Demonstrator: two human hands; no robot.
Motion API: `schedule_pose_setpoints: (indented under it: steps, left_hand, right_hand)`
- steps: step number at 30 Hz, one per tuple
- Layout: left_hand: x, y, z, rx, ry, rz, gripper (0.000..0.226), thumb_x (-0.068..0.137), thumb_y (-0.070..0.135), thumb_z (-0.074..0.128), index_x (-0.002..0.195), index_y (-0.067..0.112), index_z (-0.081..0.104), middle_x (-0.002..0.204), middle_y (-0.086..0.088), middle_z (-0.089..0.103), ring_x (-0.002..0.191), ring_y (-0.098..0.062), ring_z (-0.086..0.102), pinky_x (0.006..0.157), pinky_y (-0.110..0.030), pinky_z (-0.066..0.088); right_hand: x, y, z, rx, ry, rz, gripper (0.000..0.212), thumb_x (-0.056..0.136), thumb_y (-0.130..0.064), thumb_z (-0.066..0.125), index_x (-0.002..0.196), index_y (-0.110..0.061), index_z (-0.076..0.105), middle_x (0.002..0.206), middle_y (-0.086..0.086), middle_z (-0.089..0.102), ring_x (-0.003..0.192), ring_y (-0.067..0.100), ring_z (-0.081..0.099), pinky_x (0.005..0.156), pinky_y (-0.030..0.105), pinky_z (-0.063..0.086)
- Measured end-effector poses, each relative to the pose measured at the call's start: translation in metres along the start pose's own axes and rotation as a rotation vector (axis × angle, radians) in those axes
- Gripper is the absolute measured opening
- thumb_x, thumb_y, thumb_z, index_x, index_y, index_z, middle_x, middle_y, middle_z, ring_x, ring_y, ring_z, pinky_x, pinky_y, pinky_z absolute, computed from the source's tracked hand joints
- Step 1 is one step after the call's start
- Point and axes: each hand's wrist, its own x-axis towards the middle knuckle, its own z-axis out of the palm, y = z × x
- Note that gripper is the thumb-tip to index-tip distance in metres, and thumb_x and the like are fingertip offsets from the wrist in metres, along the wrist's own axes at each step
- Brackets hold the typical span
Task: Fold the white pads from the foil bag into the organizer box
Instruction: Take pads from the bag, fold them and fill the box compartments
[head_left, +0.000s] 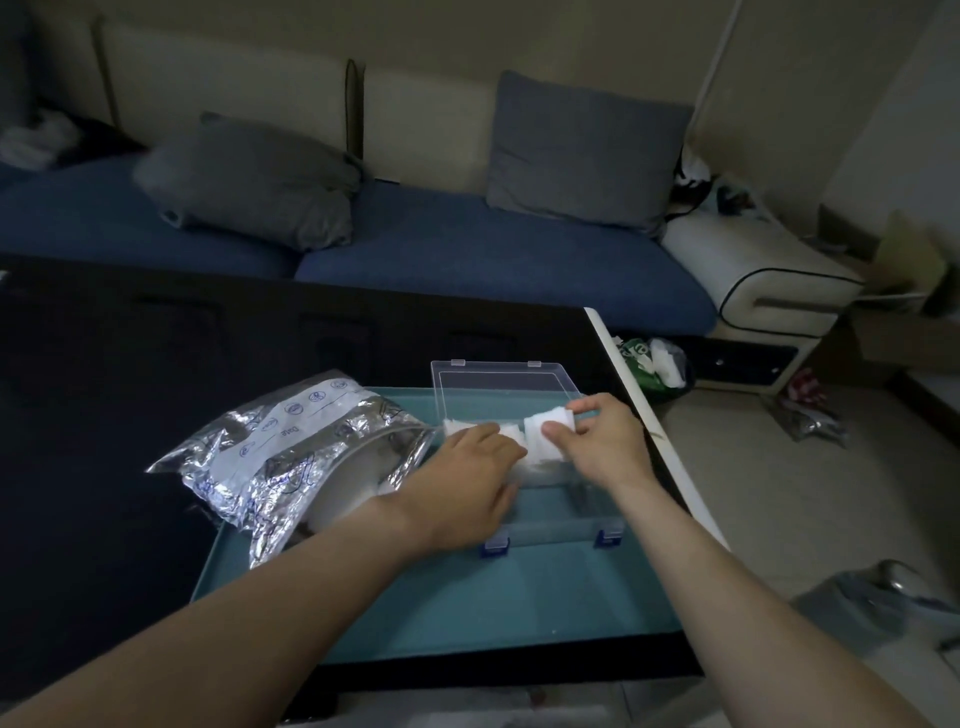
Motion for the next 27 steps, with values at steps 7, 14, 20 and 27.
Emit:
schedule_pose_setpoints:
  steps: [7, 14, 20, 27]
  left_hand:
    - [0.009, -0.001, 0.002, 0.065, -0.038, -0.025, 0.032, 0.093, 0.029, 0.048, 0.121, 0.016, 0.054, 0.125, -0.004, 0.053, 0.118, -0.023, 0.046, 0.106, -0.033, 0.030]
    - [0.011, -0.001, -0.001, 0.002, -0.044, -0.040, 0.029, 0.093, 0.027, 0.050, 0.118, 0.014, 0.056, 0.121, -0.007, 0.055, 0.113, -0.025, 0.050, 0.101, -0.038, 0.038]
    - [0.010, -0.002, 0.000, 0.005, -0.035, -0.034, 0.027, 0.091, 0.028, 0.051, 0.114, 0.014, 0.056, 0.117, -0.006, 0.056, 0.109, -0.025, 0.051, 0.097, -0.035, 0.038]
    - [0.004, -0.007, -0.001, -0.103, -0.036, -0.006, 0.030, 0.090, 0.025, 0.053, 0.117, 0.014, 0.057, 0.117, -0.006, 0.056, 0.114, -0.025, 0.051, 0.099, -0.032, 0.038]
  right_hand:
    - [0.002, -0.012, 0.001, -0.163, -0.109, 0.046, 0.025, 0.090, -0.027, 0.074, 0.102, -0.017, 0.055, 0.098, 0.001, 0.058, 0.089, 0.017, 0.057, 0.075, 0.024, 0.042]
    - [0.003, -0.011, -0.005, -0.286, -0.121, -0.004, 0.017, 0.092, -0.018, 0.070, 0.078, -0.011, 0.065, 0.079, -0.003, 0.059, 0.067, 0.000, 0.049, 0.076, 0.022, 0.041]
    - [0.005, -0.016, -0.005, -0.318, -0.077, -0.153, 0.019, 0.084, -0.012, 0.076, 0.075, -0.025, 0.065, 0.079, -0.009, 0.064, 0.074, 0.007, 0.062, 0.069, 0.017, 0.047]
    - [0.005, -0.031, 0.000, -0.383, -0.295, -0.051, 0.026, 0.081, -0.013, 0.082, 0.106, -0.019, 0.077, 0.095, -0.008, 0.069, 0.096, 0.010, 0.065, 0.100, 0.029, 0.051]
